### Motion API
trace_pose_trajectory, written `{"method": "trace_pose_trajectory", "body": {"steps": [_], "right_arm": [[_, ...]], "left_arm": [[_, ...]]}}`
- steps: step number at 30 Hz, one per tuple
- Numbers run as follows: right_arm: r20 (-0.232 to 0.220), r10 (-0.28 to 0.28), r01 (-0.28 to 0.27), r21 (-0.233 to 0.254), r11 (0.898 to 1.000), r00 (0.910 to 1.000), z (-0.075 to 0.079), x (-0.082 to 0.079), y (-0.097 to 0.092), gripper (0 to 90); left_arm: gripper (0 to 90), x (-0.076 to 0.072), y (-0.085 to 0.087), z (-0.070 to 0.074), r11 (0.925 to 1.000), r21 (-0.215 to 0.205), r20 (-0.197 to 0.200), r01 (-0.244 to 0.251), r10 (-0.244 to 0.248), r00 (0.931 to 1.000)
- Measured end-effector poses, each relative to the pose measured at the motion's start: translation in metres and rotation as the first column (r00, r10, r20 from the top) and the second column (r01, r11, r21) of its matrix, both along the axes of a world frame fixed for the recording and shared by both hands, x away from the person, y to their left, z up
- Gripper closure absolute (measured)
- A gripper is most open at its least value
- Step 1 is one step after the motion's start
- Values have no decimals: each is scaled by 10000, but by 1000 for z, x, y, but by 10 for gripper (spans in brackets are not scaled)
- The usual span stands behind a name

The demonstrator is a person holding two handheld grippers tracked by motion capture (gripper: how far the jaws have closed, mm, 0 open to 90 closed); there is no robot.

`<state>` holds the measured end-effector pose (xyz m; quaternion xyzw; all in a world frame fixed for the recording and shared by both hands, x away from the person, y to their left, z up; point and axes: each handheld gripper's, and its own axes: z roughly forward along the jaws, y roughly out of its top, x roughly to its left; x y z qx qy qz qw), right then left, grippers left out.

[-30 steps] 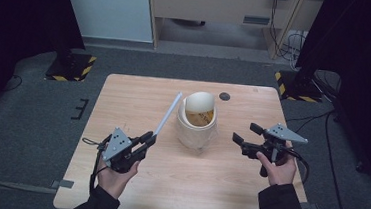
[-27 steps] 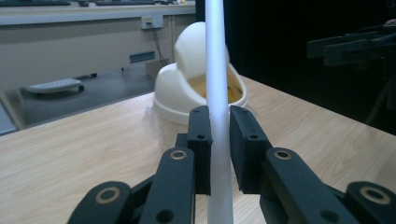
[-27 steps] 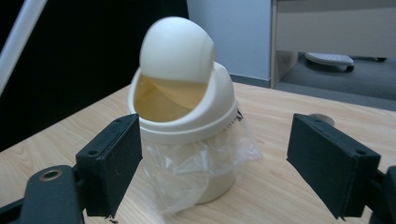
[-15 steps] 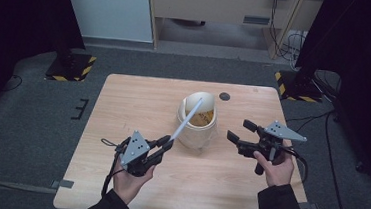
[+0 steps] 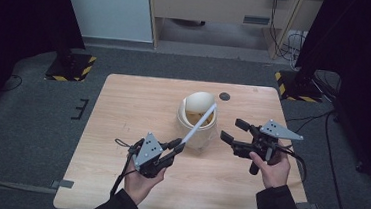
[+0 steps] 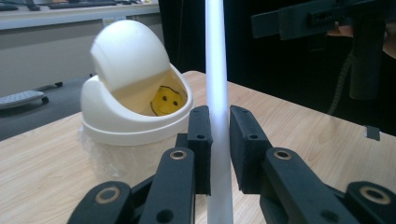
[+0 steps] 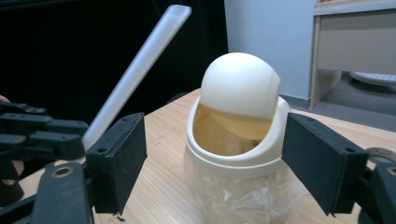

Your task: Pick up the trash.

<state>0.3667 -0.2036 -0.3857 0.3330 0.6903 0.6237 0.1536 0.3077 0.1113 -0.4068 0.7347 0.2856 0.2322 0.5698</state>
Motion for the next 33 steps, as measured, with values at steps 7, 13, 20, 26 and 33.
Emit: {"method": "trace_pose_trajectory", "body": {"steps": [7,13,20,26,33], "right_arm": [[-197,333,-325,357,9988,9993,-2,-1,5,261],[-337,520,-506,421,9978,9981,-4,-1,8,299],[-538,677,-650,507,9966,9962,-4,-2,10,378],[-1187,1200,-1107,823,9904,9856,-5,-5,12,541],[-1424,1604,-1448,1144,9828,9767,-6,-7,14,678]], "left_arm": [[787,0,-16,-6,9992,194,-22,346,-346,9994],[787,-1,-28,-6,9982,237,-4,555,-555,9985],[788,-4,-35,-10,9964,357,-39,773,-772,9970],[787,-5,-36,-10,9958,340,-31,845,-844,9964],[788,-7,-39,-13,9942,508,-88,950,-947,9955]]}}
